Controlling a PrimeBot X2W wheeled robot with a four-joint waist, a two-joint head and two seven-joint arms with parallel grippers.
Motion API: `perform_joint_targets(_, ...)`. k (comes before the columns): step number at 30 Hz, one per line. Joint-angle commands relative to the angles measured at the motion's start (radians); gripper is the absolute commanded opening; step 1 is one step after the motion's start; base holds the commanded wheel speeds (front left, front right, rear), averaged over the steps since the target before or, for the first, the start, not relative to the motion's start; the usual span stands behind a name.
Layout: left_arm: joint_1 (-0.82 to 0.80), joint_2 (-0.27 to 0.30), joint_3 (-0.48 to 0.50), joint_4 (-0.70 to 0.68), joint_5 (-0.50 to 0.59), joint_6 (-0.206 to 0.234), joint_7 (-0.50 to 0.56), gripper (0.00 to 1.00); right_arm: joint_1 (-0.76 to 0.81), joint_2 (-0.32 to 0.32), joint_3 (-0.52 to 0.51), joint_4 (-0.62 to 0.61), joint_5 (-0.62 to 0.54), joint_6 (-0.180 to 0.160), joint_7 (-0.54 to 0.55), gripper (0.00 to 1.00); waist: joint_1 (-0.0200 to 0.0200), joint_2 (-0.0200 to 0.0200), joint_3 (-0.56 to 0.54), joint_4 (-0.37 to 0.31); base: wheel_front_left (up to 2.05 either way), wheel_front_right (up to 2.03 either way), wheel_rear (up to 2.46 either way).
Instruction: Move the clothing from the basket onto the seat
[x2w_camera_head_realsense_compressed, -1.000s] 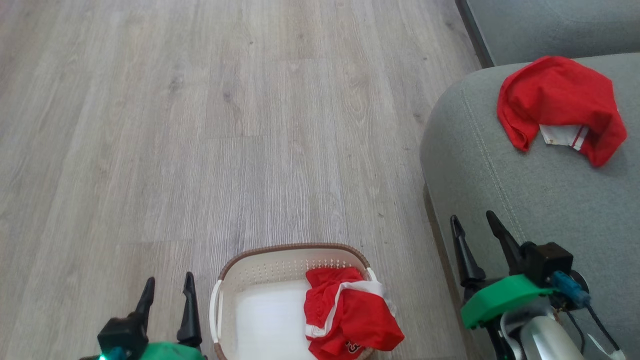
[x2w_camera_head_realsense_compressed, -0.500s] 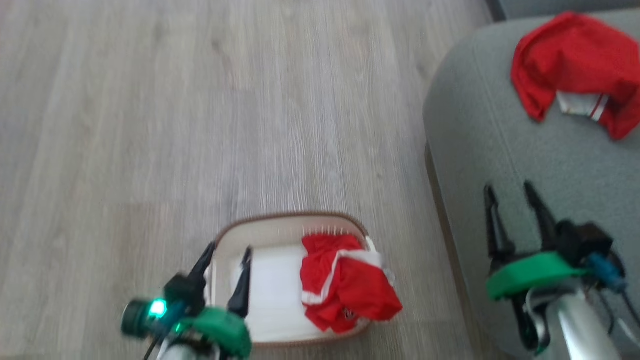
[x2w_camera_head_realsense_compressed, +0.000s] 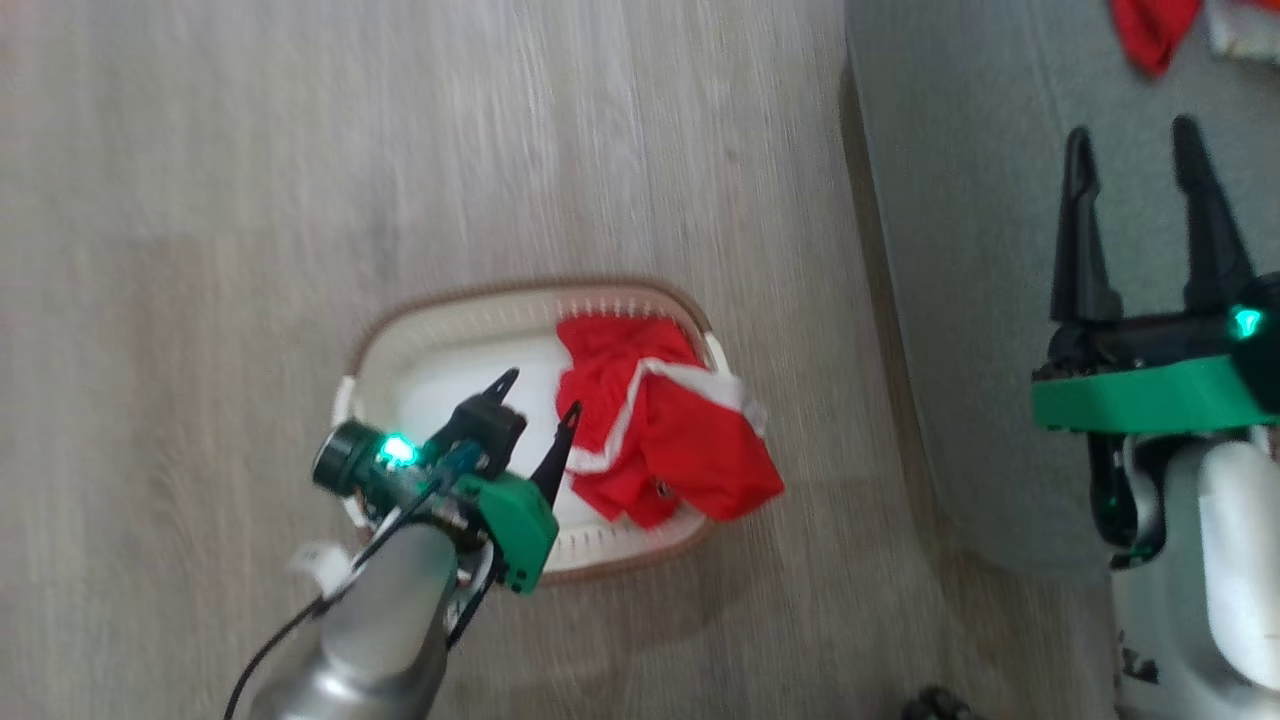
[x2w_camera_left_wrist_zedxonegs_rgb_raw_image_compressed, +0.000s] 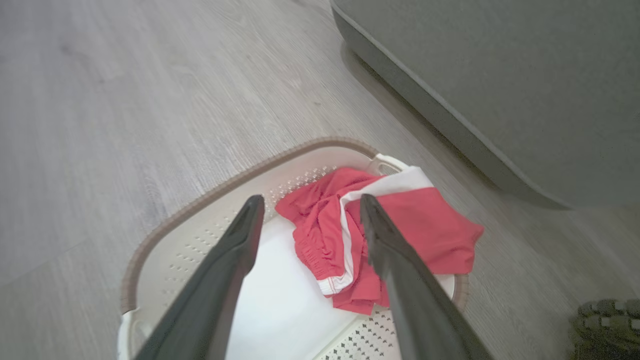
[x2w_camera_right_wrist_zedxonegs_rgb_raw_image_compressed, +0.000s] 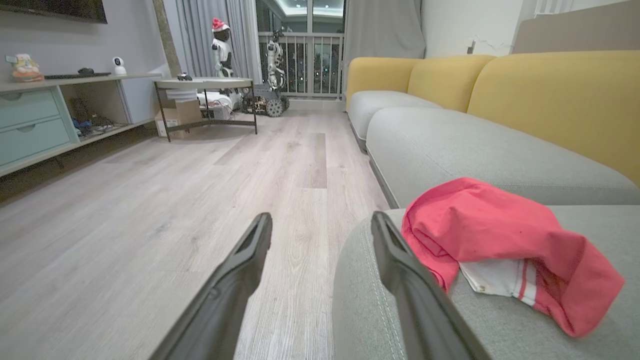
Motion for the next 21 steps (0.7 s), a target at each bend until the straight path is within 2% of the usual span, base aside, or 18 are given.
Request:
perform_joint_targets(1, -0.021, 0.003, 0.016, -0.009, 0.004, -0.001, -0.003, 1.0, -0.019, 0.002, 0.016, -0.04, -0.005, 0.0, -0.006, 1.0, 0.0, 0.0001, 0.089, -0.038, 0.0, 0.0, 0.0)
perform_joint_targets(10, -0.2, 0.002, -0.114, 0.214, -0.053, 0.006, 0.006, 1.0, -0.063, 0.002, -0.005, -0.13, -0.022, 0.0, -0.006, 1.0, 0.0, 0.0001, 0.272, -0.085, 0.0, 0.0, 0.0)
perform_joint_targets(21, -0.375, 0.002, -0.205, 0.368, -0.104, 0.038, 0.0, 1.0, -0.123, 0.002, 0.015, -0.214, -0.004, 0.0, -0.006, 1.0, 0.0, 0.0001, 0.444, -0.117, 0.0, 0.0, 0.0)
